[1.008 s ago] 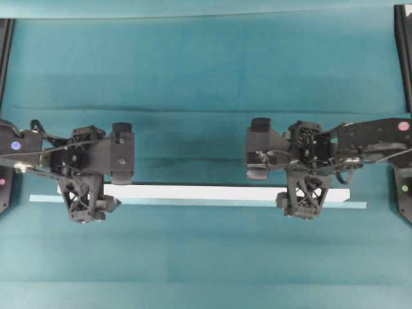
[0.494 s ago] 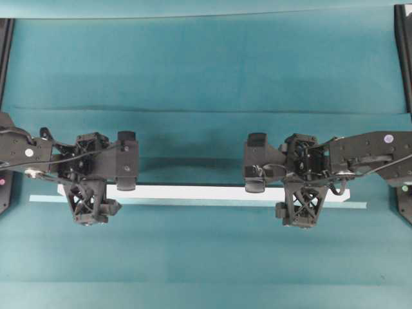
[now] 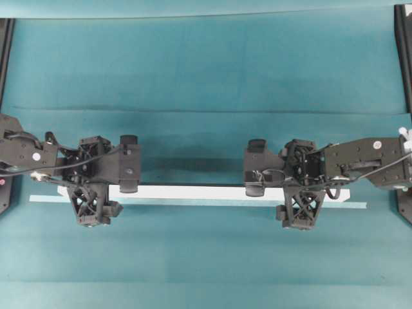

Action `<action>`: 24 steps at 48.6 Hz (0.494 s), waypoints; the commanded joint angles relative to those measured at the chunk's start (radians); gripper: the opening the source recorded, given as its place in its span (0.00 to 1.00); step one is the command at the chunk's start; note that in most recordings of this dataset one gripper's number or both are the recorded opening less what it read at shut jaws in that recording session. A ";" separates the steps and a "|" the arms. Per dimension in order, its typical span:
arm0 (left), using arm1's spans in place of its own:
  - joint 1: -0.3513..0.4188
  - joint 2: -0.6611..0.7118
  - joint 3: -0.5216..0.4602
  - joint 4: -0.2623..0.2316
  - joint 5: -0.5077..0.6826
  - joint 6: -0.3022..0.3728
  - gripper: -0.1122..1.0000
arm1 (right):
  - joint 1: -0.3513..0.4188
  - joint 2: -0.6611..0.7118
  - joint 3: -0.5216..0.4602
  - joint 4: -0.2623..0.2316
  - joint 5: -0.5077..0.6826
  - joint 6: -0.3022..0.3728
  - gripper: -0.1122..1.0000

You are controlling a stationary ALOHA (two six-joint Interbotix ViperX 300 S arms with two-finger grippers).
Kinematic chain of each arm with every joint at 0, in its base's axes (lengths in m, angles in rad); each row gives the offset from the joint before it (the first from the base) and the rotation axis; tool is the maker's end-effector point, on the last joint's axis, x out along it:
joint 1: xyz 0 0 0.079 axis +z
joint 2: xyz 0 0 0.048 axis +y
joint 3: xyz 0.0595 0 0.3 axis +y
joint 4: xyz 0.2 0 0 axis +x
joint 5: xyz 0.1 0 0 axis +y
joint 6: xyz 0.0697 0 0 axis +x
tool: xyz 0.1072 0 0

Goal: Lift a wooden board with both hands.
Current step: 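Lower both open grippers over the board and close them on it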

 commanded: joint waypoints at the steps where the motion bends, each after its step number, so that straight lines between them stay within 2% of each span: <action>1: -0.002 -0.003 -0.006 0.003 -0.008 -0.002 0.97 | 0.002 0.008 -0.003 0.002 -0.012 0.006 0.96; 11: -0.002 -0.003 -0.008 0.003 -0.002 -0.008 0.96 | -0.003 0.008 -0.002 -0.002 -0.012 0.008 0.95; 16: -0.002 -0.003 -0.009 0.003 -0.002 -0.017 0.90 | -0.006 0.009 -0.003 -0.002 -0.008 0.008 0.91; 20: -0.002 -0.003 -0.011 0.003 0.000 -0.020 0.78 | -0.006 0.011 -0.006 -0.002 0.000 0.009 0.79; 24: -0.002 -0.005 -0.014 0.003 0.000 -0.020 0.55 | -0.005 0.012 -0.009 -0.002 0.006 0.008 0.59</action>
